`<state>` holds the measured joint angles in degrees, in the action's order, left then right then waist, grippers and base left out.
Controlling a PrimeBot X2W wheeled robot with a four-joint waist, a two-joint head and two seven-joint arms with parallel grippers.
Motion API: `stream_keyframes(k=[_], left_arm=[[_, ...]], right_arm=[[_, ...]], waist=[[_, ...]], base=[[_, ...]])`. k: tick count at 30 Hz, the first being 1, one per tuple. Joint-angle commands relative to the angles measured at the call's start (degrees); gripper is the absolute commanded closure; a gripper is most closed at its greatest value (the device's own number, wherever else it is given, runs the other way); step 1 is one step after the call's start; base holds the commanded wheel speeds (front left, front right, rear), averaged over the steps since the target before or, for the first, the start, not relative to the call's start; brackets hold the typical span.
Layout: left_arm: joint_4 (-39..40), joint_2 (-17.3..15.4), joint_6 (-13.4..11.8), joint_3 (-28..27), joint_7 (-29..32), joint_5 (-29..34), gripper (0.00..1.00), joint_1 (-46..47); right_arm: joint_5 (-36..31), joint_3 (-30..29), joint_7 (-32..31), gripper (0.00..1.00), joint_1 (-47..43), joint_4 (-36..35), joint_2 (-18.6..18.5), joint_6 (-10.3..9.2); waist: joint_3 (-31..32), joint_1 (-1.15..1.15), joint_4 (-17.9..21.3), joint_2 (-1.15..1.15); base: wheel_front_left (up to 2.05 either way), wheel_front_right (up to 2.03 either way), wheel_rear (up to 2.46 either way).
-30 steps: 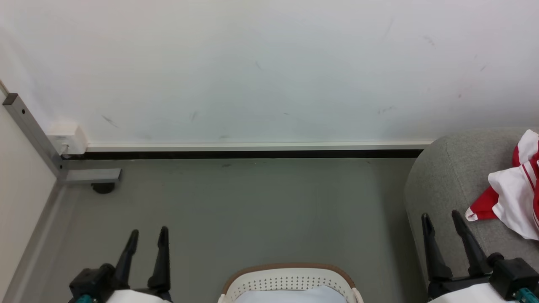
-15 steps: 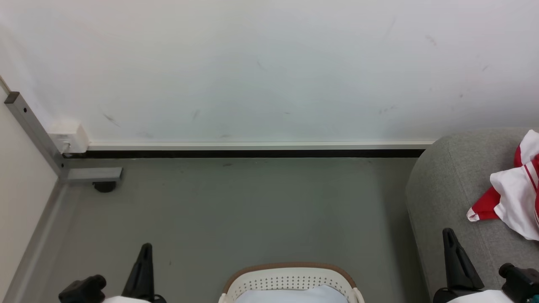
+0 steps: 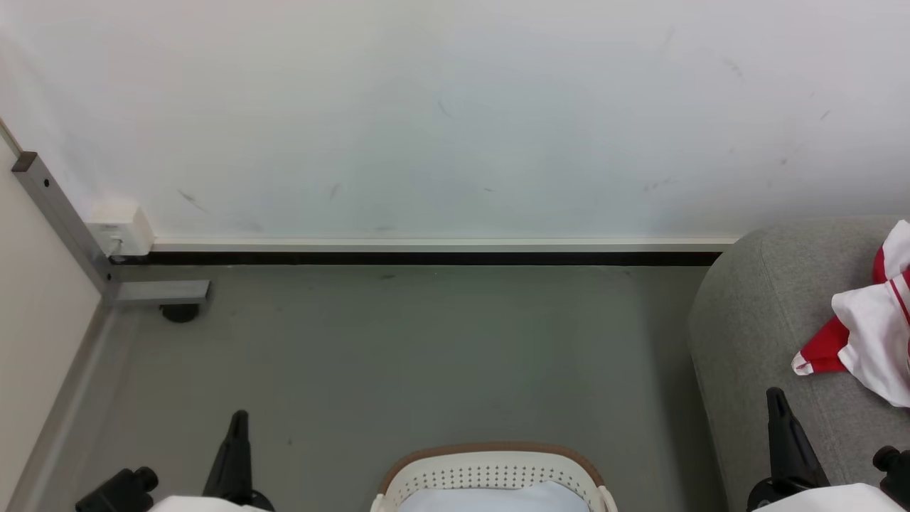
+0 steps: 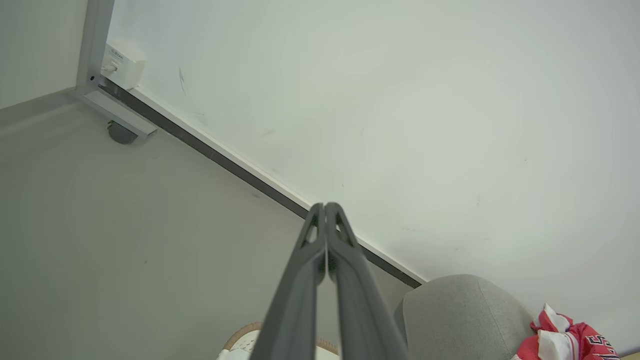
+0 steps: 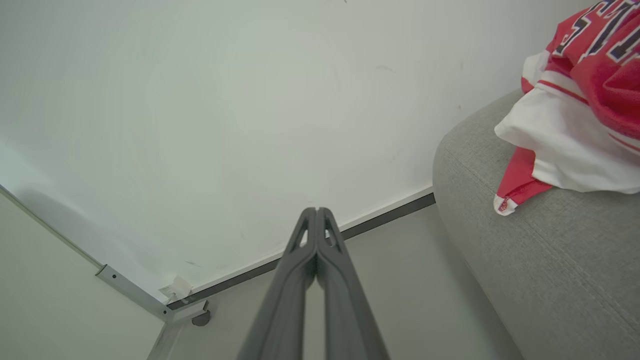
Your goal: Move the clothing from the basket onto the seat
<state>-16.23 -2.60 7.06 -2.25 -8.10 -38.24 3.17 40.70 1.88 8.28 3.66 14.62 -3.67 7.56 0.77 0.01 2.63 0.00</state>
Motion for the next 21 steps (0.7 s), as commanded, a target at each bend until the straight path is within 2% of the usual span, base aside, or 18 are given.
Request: stream_keyframes(k=[1,21], left_arm=[[1.0,-0.3,0.2,-0.4,0.2,-1.9,1.00,1.4],[1.4,-0.4,0.3,-1.5,4.4,-16.8,1.00,2.1]], right_arm=[[1.7,-0.4,-0.2,1.00,1.6,-0.9,-0.2,-0.03],[16.0,-2.6,-4.3,1.00,2.0,-0.9,0.0,-0.05]], waist=[[0.0,-0.01,0.0,0.00],[-0.2,-0.01,-0.6,0.00]], base=[[0.00,0.00,0.00],[0.00,0.00,0.00]])
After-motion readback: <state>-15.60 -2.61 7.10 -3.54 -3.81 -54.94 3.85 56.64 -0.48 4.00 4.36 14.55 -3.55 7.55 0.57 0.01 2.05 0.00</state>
